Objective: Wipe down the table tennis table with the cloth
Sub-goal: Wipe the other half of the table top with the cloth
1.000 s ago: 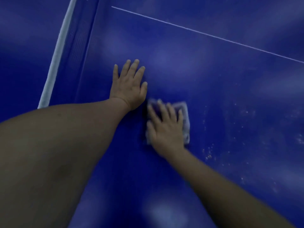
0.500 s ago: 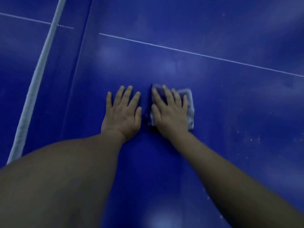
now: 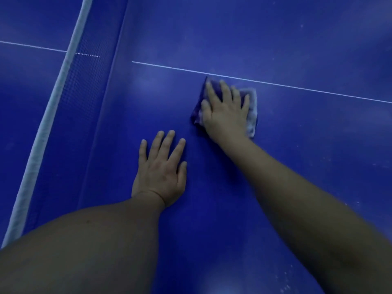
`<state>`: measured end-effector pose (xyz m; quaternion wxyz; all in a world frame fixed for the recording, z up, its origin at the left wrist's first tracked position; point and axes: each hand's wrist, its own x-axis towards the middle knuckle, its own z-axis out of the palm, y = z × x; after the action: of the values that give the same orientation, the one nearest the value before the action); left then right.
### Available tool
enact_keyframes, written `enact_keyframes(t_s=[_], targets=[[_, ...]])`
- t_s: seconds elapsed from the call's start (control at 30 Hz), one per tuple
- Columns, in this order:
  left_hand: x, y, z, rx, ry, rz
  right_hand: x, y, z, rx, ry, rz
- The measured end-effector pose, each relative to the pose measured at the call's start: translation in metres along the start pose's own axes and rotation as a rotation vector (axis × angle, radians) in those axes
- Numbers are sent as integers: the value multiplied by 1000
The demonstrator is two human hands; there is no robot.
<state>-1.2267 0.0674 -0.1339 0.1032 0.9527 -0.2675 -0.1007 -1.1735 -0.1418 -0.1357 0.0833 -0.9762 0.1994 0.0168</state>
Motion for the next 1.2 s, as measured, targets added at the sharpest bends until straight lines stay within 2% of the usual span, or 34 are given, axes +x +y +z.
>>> enact_keyframes(t_s=[0.1,0.23,0.3,0.43,0.53,0.63,0.73,0.77,0.83,0.93,1.0,1.07,1.13,1.2], targets=[[0,2,0,9,-5,7,-38,-17,9,-2,1,-47],[-1,3,0,15,-4,13,-1,-10,0,-3,-61,-91],[-1,3,-1,0,5,14,19,11,-7,15,-73,-14],[-1,3,-2,-5,-2,27,18,80,-16,25,16,262],[-2,3,-3,-2,-20,34,18,89,-20,70,15,391],[-2,2,-4,-6,-26,39,-21,62,-11,46,48,295],[-3,2,-4,-7,-18,38,-65,72,-10,-24,-43,137],[-3,2,-4,-8,-14,43,-59,86,-14,-36,-51,160],[-4,2,-3,-6,-10,48,-23,112,-22,-17,-31,320],[-2,2,-3,-6,-18,45,27,116,-30,68,-7,517],[-2,3,-3,-1,-25,43,19,92,-26,47,21,479],[-2,2,-4,9,-25,42,-23,66,-13,1,25,302],[-3,5,-4,1,-17,38,-69,59,-9,-25,-46,116],[-6,3,-4,-4,-13,31,-64,76,-11,-57,-104,53]])
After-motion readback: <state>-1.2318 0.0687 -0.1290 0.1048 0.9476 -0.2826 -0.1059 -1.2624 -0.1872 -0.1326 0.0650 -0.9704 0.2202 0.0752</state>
